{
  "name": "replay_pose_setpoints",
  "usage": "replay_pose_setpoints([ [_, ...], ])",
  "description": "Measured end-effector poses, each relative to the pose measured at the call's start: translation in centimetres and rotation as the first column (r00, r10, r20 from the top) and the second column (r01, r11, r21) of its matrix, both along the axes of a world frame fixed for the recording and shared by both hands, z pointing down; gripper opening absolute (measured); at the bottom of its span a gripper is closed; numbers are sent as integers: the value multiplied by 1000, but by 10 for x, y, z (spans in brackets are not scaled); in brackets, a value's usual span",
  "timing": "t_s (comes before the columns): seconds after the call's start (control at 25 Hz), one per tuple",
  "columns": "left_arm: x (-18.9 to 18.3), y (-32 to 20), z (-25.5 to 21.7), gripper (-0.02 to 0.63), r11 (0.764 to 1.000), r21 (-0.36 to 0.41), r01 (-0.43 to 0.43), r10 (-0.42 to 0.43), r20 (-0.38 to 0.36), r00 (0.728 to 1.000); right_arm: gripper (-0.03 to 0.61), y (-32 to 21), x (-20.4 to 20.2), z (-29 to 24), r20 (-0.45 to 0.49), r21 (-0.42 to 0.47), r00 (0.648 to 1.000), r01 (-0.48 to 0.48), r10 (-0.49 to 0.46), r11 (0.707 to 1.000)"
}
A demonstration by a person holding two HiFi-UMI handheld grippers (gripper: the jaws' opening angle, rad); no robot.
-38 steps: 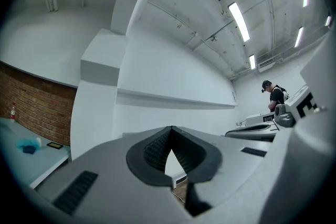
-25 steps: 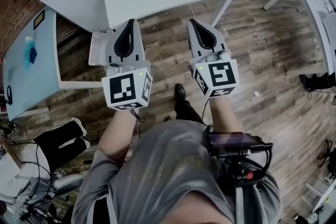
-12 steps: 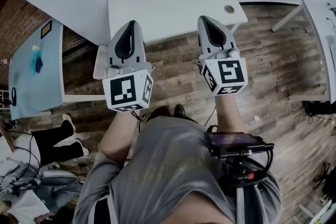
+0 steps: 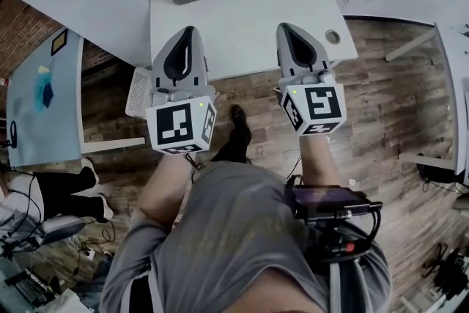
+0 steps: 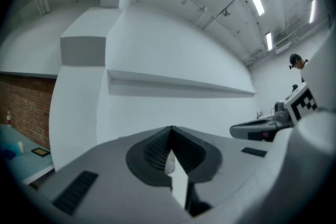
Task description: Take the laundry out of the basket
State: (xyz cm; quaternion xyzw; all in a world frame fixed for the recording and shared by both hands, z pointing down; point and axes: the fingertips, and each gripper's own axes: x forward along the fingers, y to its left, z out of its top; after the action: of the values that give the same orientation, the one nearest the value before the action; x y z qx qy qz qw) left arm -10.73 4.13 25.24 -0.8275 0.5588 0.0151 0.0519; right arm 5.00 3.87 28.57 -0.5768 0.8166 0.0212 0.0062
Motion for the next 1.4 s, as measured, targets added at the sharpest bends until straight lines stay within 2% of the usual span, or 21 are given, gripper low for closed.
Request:
replay_pose_setpoints([
  [0.36,9,-125,22,8,998,-63,-3,3,-4,1000,8,-134,-7,23,16,-47,999,38,-37,998],
  [0.56,-2,-186,22,8,997,-80,10,-13,-31,999,8,-198,-24,28,6,-58,997,78,-78,995],
  [0.8,-2,-233,0,8,999,-37,11,-13,-60,998,8,-242,-21,8,-5,-25,997,80,-80,996],
  [1.04,-4,-265,-21,8,999,-14,40,-40,-57,998,8,-276,-7,-19,-1,18,997,75,-75,997],
  [1.4,19,-323,-6,8,996,-49,74,-75,-21,997,8,-333,25,-12,17,15,996,91,-91,996],
])
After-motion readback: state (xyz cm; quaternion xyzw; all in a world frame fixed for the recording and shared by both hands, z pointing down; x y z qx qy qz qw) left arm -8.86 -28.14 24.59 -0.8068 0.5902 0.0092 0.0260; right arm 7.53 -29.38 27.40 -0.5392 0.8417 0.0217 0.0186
